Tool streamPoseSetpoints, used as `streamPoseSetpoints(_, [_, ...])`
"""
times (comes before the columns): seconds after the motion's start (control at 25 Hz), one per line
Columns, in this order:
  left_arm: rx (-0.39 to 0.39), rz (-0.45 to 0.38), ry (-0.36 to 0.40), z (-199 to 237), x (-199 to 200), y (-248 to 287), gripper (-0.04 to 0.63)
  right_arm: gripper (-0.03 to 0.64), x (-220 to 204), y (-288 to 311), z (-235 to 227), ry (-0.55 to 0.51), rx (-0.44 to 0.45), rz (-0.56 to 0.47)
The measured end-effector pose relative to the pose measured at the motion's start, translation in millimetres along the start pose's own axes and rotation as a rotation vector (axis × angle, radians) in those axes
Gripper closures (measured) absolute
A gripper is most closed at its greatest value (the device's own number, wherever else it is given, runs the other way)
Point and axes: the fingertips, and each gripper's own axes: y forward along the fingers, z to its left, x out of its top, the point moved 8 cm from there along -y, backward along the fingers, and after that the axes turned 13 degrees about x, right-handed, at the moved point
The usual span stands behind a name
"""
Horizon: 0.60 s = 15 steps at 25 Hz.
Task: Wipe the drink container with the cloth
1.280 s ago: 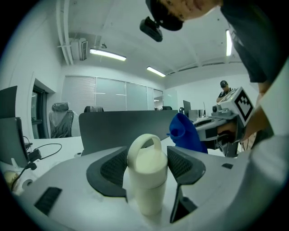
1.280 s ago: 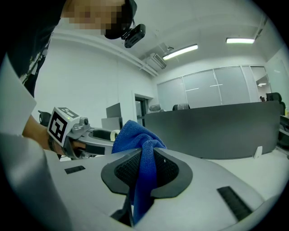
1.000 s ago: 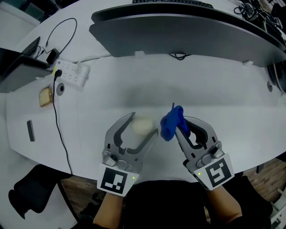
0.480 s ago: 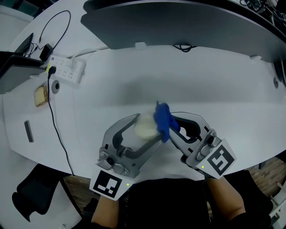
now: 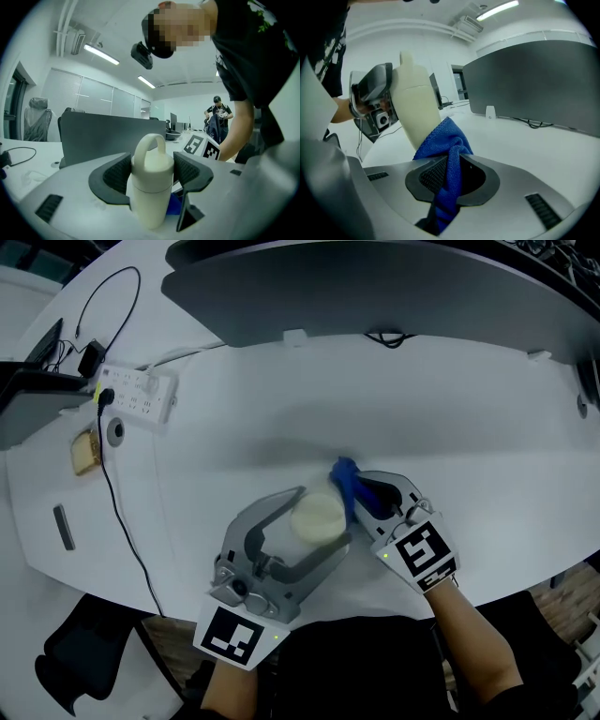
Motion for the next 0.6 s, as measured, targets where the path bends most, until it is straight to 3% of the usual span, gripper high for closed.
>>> streamPoseSetpoints(0.08, [0.046,0.030,0.047,-1.6,0.6,-2.0,0.319,0.569,1.9,2.0,-0.3,-0.032,-0.009,0.011])
streamPoseSetpoints(0.12, [0.090,0.041,0.052,-3.1,0.8,-4.7,0.280,0.569,1.7,2.4,0.5,-0.035,-0.012,0.003])
streamPoseSetpoints(0.28, [0.343,0.087,-0.018,-20.8,2.3,-9.9,0.255,0.569,-1.2,-0.4,3.7,-0.045,-0.032,-0.031])
streamPoseSetpoints(0.4, [0.466,0.088,-0.013,-32.0,3.2,2.3,0.255,0.569,-2.1,-0.2,5.7,-0.053,-0.057,-0.037])
streamPoseSetpoints(0.52, [0.523,0.080,-0.011,-28.1,4.9,10.4,0.256,0.568,-1.8,1.4,8.2,-0.053,-0.069,-0.043])
streamPoseSetpoints(0.6, [0.492,0.082,0.000,-25.4,4.1,11.7,0.273,0.568,-2.6,-0.7,9.6,-0.040,-0.073,-0.056])
